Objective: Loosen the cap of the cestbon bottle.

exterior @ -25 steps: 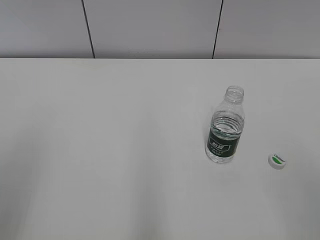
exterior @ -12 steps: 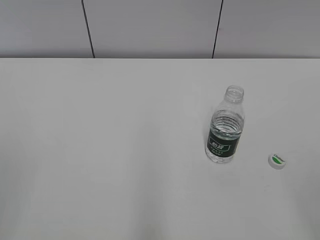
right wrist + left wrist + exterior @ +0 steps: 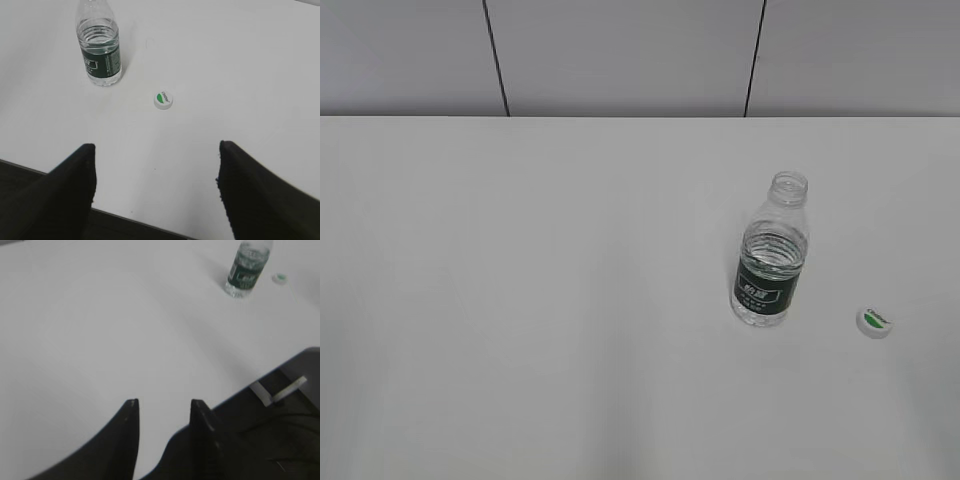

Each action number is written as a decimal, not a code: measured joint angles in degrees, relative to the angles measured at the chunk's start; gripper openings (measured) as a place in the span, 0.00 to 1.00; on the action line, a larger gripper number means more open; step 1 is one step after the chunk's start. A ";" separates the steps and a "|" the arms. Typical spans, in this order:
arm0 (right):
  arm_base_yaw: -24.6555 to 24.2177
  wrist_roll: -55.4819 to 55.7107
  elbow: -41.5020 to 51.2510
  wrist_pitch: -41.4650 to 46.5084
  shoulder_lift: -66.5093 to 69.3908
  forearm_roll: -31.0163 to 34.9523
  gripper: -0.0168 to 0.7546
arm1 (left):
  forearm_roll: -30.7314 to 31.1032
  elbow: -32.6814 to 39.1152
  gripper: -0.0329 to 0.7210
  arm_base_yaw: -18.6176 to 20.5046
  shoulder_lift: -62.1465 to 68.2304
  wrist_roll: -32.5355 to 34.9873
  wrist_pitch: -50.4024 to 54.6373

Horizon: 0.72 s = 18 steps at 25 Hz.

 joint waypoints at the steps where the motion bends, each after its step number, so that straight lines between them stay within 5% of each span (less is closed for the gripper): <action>1: 0.00 0.16 0.00 0.00 0.00 0.00 0.77 | -0.28 0.05 0.40 0.00 0.00 0.29 0.07; 12: 0.00 0.79 0.00 -0.13 -0.04 1.52 0.77 | -0.61 0.05 0.40 0.45 -0.05 0.80 0.20; 18: -1.24 0.84 0.00 -0.17 -0.06 1.57 0.77 | -0.67 0.11 0.40 10.96 -3.65 0.80 0.20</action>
